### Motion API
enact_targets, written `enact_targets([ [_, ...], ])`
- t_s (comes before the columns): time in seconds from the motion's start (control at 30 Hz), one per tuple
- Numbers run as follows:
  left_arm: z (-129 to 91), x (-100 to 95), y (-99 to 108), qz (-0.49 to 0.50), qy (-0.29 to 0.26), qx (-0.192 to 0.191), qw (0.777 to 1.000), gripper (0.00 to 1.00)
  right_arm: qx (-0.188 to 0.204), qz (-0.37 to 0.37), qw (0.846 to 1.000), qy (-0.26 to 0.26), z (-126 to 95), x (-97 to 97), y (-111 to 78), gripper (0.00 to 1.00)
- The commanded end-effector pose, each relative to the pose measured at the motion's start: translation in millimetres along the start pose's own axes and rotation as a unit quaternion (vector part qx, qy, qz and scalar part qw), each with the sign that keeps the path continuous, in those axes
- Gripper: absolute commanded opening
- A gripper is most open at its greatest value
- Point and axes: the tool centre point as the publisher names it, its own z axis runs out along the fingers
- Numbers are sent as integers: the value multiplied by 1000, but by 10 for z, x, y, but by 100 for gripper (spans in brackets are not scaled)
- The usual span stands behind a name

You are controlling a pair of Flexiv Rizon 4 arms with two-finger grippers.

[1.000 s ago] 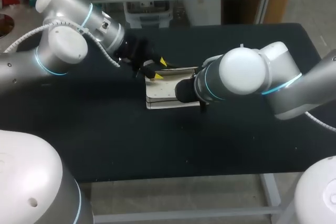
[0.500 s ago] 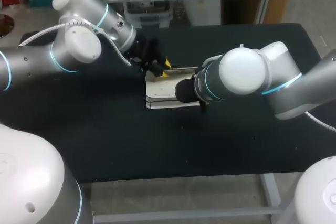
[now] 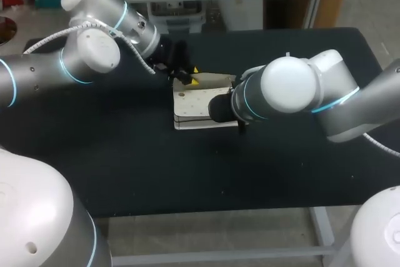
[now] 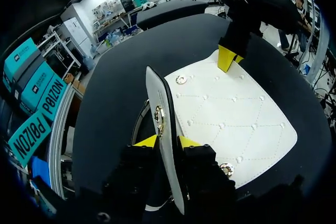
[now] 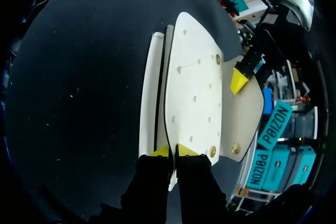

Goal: Pick up the bag, open it, inspect its contents, close it, and place it on the opposite side

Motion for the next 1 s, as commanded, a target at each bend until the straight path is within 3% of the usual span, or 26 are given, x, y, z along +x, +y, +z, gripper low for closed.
enact_targets([
  [0.03,49,-27,1,-4,7,-6,1000,30,-2,0,1000,-3,23,24,-6,0],
  [0.13,59,-30,4,-5,8,-6,1000,20,-2,0,1000,-3,23,24,-6,0],
  [0.2,64,-40,4,-6,10,-11,1000,0,-2,0,1000,-3,23,24,-6,0],
  [0.37,63,-65,8,-10,13,-22,1000,0,-2,0,1000,-3,23,24,-6,0],
  [0.53,3,-86,24,-33,18,-9,999,0,-2,0,1000,-3,23,24,-6,0],
  [0.67,-65,-89,-21,-41,16,-4,999,0,-30,-5,1000,3,-54,-36,16,0],
  [0.7,-81,-89,-38,-43,15,-1,999,0,-33,-5,999,7,-74,-53,24,20],
  [0.73,-99,-91,-56,-45,14,-1,999,0,-34,-4,999,8,-101,-74,32,68],
  [0.77,-117,-95,-75,-48,12,0,999,0,-41,-3,999,6,-141,-95,38,100],
  [1.0,-277,-163,-206,-65,-9,7,998,0,-68,5,998,1,-458,-234,42,100],
])
